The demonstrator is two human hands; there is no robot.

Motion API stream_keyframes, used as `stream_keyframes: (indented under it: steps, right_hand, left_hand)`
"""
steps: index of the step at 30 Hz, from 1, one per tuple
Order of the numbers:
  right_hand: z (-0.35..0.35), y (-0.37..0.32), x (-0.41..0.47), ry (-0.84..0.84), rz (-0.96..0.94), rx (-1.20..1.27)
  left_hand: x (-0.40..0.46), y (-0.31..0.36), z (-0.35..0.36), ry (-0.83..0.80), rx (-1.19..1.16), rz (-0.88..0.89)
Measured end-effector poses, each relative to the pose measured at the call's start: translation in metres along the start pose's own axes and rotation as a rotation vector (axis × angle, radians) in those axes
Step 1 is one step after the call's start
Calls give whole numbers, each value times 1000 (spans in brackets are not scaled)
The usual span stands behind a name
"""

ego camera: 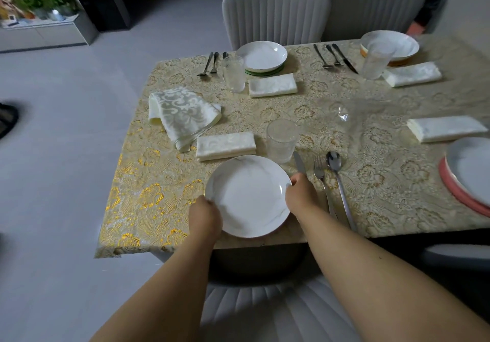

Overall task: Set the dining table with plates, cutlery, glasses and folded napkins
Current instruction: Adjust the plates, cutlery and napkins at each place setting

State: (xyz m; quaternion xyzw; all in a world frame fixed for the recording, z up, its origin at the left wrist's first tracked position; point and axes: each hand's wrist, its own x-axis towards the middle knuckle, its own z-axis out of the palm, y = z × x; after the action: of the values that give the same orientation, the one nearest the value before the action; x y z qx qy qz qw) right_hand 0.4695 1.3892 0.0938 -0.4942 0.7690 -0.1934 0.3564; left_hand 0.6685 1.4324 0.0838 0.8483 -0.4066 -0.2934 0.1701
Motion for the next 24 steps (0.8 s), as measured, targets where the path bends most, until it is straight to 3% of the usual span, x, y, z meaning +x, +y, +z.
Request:
stream_keyframes:
  steps: [5, 12, 15, 19, 24]
  right_hand:
    - [-2, 1, 3, 114, -23, -96]
    - [-27, -35, 34, 283, -203, 119]
    - [-30, -51, 48, 257, -300, 102]
    - [-29, -61, 66, 168, -318, 15]
    - [-32, -64, 87, 261, -325, 8]
  left_hand:
    - [-1, -2, 1, 38, -46, 47]
    - [-4, -1, 0, 106, -49, 56]
    - [10, 9, -12, 196, -37, -45]
    - [58, 26, -24, 179, -106, 16]
    - [102, 58, -29, 145, -119, -14]
